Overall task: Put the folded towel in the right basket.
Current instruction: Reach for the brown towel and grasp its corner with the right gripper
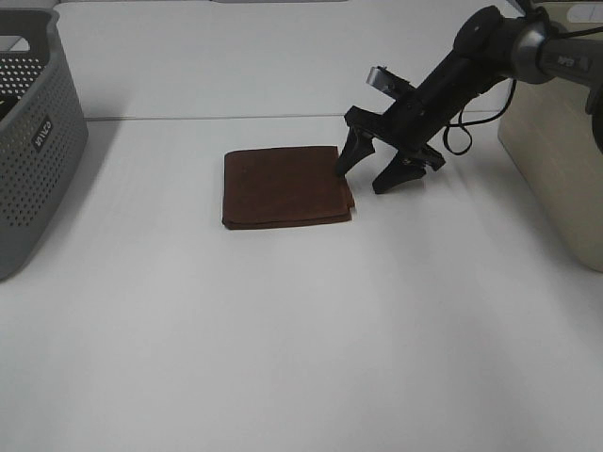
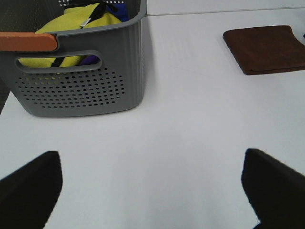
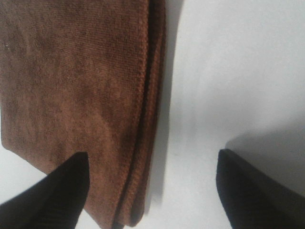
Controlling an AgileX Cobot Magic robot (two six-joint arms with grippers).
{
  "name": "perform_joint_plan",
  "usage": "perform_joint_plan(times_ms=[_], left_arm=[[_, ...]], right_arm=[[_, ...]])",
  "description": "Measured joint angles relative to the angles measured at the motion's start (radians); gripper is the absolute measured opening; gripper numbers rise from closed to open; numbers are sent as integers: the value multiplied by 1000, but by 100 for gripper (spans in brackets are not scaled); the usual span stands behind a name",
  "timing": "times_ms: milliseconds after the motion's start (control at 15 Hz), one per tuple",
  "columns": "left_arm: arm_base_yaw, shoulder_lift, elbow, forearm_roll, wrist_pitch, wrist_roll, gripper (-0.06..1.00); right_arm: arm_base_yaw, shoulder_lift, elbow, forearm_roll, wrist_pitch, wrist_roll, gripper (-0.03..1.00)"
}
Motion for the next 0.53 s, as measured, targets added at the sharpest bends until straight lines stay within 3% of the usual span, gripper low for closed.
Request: perform_joint_plan(times_ms=[400, 533], left_arm=[[0, 0, 0, 0, 0, 0, 97], [0, 0, 0, 0, 0, 0, 97]], right_arm=[[39, 42, -15, 114, -11, -30, 68], [63, 46, -15, 115, -26, -32, 57]])
